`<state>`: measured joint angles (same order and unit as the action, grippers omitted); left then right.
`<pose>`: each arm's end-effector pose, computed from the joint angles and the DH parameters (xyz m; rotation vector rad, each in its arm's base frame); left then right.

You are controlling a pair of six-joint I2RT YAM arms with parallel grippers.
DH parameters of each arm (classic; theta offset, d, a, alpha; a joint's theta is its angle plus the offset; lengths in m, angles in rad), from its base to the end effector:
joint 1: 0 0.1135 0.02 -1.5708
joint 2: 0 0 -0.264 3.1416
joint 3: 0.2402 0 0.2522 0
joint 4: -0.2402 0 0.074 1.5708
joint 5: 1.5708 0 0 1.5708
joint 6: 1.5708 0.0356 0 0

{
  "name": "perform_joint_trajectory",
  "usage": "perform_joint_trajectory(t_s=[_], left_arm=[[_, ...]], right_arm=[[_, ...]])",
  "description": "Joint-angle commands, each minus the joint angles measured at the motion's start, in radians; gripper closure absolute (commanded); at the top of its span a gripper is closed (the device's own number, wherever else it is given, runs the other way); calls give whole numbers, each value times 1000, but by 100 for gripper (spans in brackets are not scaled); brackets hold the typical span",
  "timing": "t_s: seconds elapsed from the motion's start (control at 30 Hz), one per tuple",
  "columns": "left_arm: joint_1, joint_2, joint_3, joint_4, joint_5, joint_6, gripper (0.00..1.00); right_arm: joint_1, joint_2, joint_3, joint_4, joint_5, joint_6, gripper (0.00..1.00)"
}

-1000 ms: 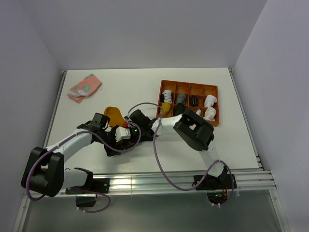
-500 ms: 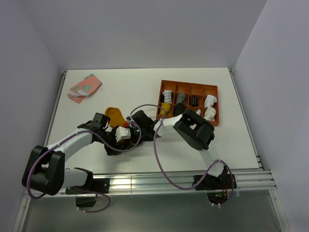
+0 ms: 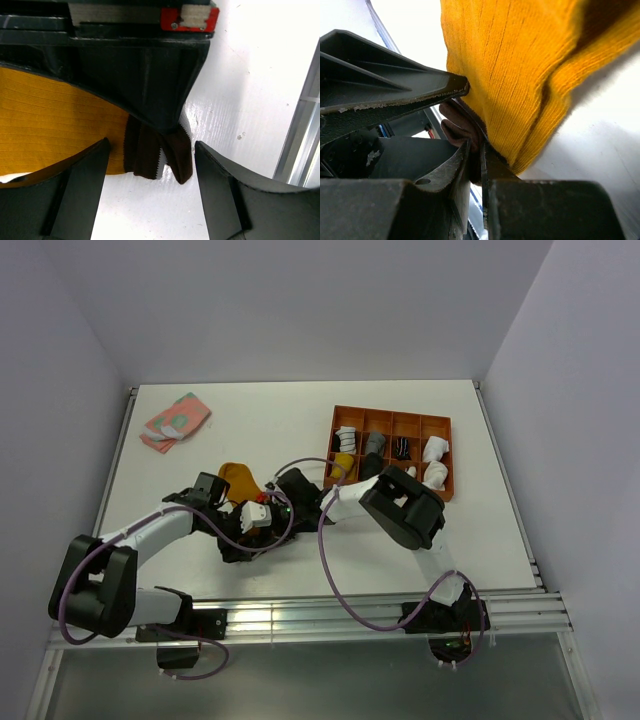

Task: Roll the socks
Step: Roll the sock at the center of the board.

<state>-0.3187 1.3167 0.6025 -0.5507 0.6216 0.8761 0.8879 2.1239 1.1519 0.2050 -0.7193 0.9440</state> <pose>0.1920 -0.0852 0.1557 1.5683 2.0764 -0.6924 0.2461 0.3397 0.0997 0.3489 -2.6602 -1.4998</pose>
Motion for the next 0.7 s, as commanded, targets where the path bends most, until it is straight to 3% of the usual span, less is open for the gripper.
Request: perform_joint_trajectory(t_s=[0.0,0.67], left_arm=[[-5,12,29,-38,53,26,25],[-6,6,26,-38,49,18,29]], right_arm=[[-15,-5,-15,-26,21,4,100],[-32,-1,-73,186,-39,205,100]])
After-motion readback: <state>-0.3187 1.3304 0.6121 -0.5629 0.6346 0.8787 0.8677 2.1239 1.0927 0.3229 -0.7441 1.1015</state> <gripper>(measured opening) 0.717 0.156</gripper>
